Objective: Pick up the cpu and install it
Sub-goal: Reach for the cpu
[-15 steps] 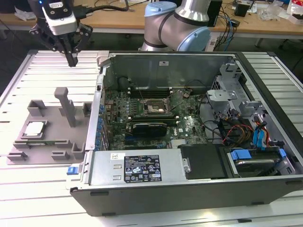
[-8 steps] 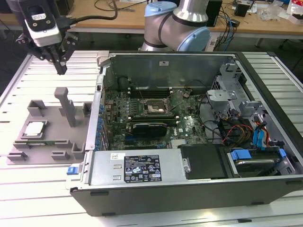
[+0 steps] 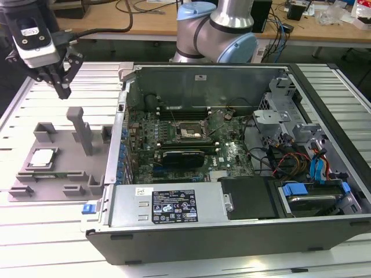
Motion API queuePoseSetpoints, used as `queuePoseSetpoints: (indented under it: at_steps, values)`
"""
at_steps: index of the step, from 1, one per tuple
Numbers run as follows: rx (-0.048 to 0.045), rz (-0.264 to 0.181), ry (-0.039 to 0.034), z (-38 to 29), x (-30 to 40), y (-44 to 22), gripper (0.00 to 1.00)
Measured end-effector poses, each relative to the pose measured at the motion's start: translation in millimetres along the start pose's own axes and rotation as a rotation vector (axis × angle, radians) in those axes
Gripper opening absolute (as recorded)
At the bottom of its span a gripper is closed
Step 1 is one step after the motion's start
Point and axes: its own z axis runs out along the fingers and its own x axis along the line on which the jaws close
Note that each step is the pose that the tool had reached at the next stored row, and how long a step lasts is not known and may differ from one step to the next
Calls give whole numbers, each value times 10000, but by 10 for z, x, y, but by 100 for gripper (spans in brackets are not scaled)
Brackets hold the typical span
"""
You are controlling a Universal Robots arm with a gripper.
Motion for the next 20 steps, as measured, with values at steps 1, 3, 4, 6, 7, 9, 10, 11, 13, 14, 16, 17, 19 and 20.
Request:
queuePoseSetpoints:
  at_steps: [1,3,4,6,7,9,10,11,13,14,16,17,19,20]
  values:
    - [0,0,0,15,34,-22,11]
    - [-1,1,0,45,93,-58,11]
    - [0,1,-1,56,113,-70,11]
    - [0,0,0,84,161,-98,11]
    - [-1,1,0,107,191,-116,11]
    - [0,0,0,147,233,-139,11]
    - [1,0,1,166,255,-150,11]
    - [0,0,0,177,267,-156,11]
    - [0,1,0,204,301,-171,11]
    - [0,0,0,218,320,-180,11]
    - [0,0,0,255,373,-201,11]
    - [0,0,-1,263,385,-205,11]
    - [0,0,-1,272,400,-208,11]
    - [0,-1,0,272,400,-208,11]
